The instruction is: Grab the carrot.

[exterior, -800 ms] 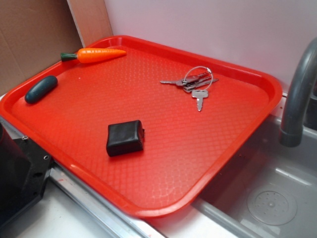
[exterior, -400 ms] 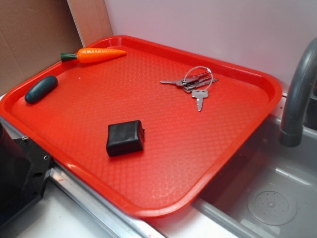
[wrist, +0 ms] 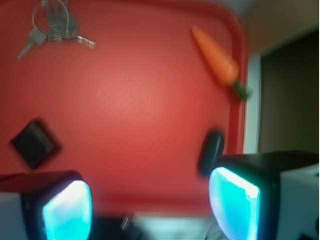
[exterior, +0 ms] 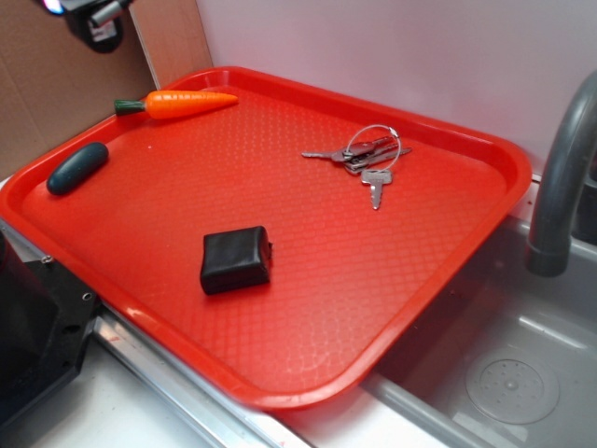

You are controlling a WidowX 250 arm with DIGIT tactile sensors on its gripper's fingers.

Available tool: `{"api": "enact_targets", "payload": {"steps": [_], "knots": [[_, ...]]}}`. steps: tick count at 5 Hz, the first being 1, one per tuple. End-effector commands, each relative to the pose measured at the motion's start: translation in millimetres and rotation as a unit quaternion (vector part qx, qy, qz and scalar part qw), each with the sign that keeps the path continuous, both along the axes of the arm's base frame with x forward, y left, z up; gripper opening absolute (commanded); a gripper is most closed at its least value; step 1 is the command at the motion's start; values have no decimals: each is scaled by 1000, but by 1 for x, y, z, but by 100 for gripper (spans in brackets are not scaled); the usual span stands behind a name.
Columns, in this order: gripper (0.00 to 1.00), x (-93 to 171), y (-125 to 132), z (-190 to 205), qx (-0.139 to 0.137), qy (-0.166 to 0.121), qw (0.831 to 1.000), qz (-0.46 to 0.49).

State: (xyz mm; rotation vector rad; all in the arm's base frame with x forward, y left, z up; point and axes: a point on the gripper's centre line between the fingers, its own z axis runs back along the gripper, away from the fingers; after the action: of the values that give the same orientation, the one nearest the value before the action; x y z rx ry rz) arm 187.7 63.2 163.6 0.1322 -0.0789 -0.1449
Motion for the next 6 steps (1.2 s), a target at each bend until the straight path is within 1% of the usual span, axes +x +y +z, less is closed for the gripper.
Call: {"api": "enact_targets", "payload": {"steps": [1,2,3,4,5,6], "knots": [[100,54,32,-40,64,4,980,-188],[100,67,53,-61,42,-9,975,-219],[100,76,63,-82,37,-28,971,-235],[100,85,76,-91,2,-87,959,-269],[100,92,85,-98,8,-110,958,-265],[100,98,91,-104,30,-89,963,-251]]}}
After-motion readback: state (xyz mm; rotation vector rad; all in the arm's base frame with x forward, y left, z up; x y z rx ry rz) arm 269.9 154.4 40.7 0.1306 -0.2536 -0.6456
